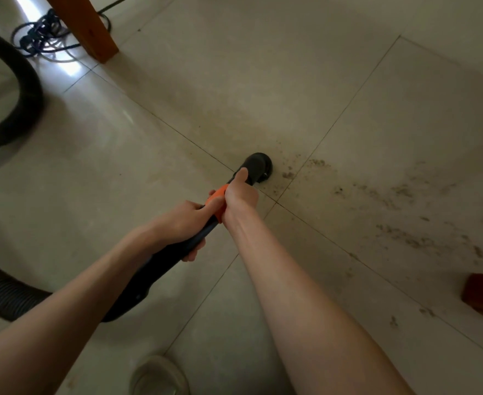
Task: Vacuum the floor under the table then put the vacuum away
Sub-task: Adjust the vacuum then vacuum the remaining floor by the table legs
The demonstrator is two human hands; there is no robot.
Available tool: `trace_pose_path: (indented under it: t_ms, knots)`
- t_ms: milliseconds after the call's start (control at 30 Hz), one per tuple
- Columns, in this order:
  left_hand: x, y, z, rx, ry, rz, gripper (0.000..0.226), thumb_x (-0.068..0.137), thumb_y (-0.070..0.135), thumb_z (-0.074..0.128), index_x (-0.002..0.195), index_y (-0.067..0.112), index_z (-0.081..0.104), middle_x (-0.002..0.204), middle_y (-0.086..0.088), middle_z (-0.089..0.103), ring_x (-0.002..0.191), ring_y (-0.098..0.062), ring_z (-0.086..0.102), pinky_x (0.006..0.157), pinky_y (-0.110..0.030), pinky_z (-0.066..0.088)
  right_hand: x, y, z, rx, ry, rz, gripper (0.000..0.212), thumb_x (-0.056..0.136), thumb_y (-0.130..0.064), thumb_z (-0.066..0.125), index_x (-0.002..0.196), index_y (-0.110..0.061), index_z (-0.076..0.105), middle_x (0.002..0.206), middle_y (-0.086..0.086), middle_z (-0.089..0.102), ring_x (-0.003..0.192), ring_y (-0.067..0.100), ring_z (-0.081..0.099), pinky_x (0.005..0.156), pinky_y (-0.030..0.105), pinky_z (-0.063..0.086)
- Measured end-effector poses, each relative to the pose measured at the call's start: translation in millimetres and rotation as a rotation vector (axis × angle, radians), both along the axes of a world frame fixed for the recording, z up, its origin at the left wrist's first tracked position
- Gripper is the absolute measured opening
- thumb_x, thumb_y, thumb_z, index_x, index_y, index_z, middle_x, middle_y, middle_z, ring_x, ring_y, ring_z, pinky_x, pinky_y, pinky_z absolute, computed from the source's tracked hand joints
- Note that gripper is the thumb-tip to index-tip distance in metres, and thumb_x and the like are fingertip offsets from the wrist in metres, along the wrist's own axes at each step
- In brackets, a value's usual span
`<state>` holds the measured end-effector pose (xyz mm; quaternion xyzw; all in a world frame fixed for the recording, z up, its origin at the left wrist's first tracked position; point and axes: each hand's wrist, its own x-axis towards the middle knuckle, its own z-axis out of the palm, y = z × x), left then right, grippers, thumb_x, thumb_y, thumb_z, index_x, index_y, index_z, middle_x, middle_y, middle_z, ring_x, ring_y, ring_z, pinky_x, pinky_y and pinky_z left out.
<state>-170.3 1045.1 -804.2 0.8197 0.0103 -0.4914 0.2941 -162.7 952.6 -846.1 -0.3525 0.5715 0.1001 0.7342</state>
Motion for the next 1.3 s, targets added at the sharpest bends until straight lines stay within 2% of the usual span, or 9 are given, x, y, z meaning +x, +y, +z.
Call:
trace_pose_path:
  t_ms: [133, 233, 367, 467, 600, 700, 833, 1067, 1300]
  knots:
    - [3, 2, 0, -0.009, 0.004, 0.040, 0.065, 0.090, 0.065, 0.031, 0.071, 0.005, 0.048, 0.049, -0.009, 0.054, 0.035, -0.022, 0.050, 0.042, -0.025, 0.044, 4, -1, 4, -0.021, -0.004, 0.072, 0.043, 0.100, -0.045, 0.038, 0.078, -0.008, 0.043, 0.065, 0.008, 0.055, 0.051, 0.016, 0.054, 0.054, 0.028, 0.049]
    - [8, 4, -1, -0.009, 0.001, 0.088, 0.065, 0.090, 0.064, 0.031, 0.072, 0.004, 0.050, 0.050, -0.009, 0.055, 0.036, -0.020, 0.051, 0.040, -0.025, 0.044, 12, 2, 7, -0.033, -0.020, 0.144, 0.044, 0.100, -0.046, 0.036, 0.093, -0.005, 0.050, 0.072, 0.009, 0.061, 0.055, 0.017, 0.058, 0.057, 0.028, 0.051]
    - [18, 3, -3, -0.039, 0.032, 0.150, 0.065, 0.089, 0.065, 0.031, 0.075, 0.004, 0.049, 0.051, -0.009, 0.055, 0.037, -0.020, 0.051, 0.041, -0.024, 0.046, 28, 2, 7, -0.062, -0.043, 0.170, 0.043, 0.100, -0.044, 0.036, 0.086, -0.006, 0.048, 0.068, 0.008, 0.059, 0.055, 0.018, 0.057, 0.064, 0.032, 0.053]
    - [26, -4, -5, -0.066, 0.044, 0.177, 0.066, 0.089, 0.066, 0.031, 0.075, 0.004, 0.048, 0.050, -0.009, 0.054, 0.037, -0.021, 0.050, 0.041, -0.025, 0.045, 40, -1, 5, -0.094, -0.042, 0.182, 0.047, 0.099, -0.045, 0.038, 0.109, -0.003, 0.055, 0.090, 0.012, 0.066, 0.075, 0.025, 0.065, 0.072, 0.035, 0.054]
    - [36, -15, -2, -0.094, 0.071, 0.175, 0.063, 0.088, 0.066, 0.033, 0.074, 0.006, 0.045, 0.050, -0.009, 0.051, 0.037, -0.021, 0.047, 0.039, -0.025, 0.042, 52, -10, 7, -0.117, -0.003, 0.165, 0.051, 0.098, -0.047, 0.037, 0.118, -0.005, 0.057, 0.104, 0.012, 0.068, 0.087, 0.026, 0.066, 0.071, 0.033, 0.053]
    - [41, -22, 0, -0.102, 0.085, 0.143, 0.062, 0.088, 0.067, 0.034, 0.075, 0.007, 0.045, 0.051, -0.009, 0.051, 0.038, -0.021, 0.047, 0.039, -0.024, 0.042, 55, -20, 6, -0.122, 0.013, 0.151, 0.049, 0.098, -0.047, 0.037, 0.114, -0.006, 0.058, 0.103, 0.012, 0.068, 0.087, 0.025, 0.067, 0.067, 0.032, 0.051]
    - [43, -31, 0, -0.108, 0.092, 0.108, 0.062, 0.089, 0.067, 0.034, 0.074, 0.007, 0.045, 0.050, -0.008, 0.051, 0.038, -0.020, 0.047, 0.039, -0.024, 0.042, 55, -34, 2, -0.112, 0.013, 0.146, 0.041, 0.099, -0.044, 0.037, 0.101, -0.007, 0.053, 0.095, 0.010, 0.066, 0.076, 0.023, 0.062, 0.061, 0.029, 0.048]
    - [42, -44, 1, -0.108, 0.090, 0.051, 0.062, 0.088, 0.068, 0.034, 0.076, 0.008, 0.045, 0.050, -0.008, 0.052, 0.037, -0.020, 0.048, 0.039, -0.024, 0.042, 53, -49, -2, -0.098, 0.033, 0.125, 0.044, 0.099, -0.046, 0.037, 0.096, -0.006, 0.052, 0.075, 0.007, 0.059, 0.077, 0.024, 0.064, 0.072, 0.033, 0.054]
    - [43, -60, 6, -0.089, 0.080, -0.014, 0.063, 0.090, 0.067, 0.031, 0.074, 0.008, 0.044, 0.049, -0.007, 0.052, 0.036, -0.019, 0.048, 0.038, -0.025, 0.043, 49, -66, -1, -0.084, 0.045, 0.074, 0.046, 0.099, -0.046, 0.037, 0.075, -0.008, 0.047, 0.083, 0.010, 0.065, 0.075, 0.023, 0.062, 0.080, 0.035, 0.056]
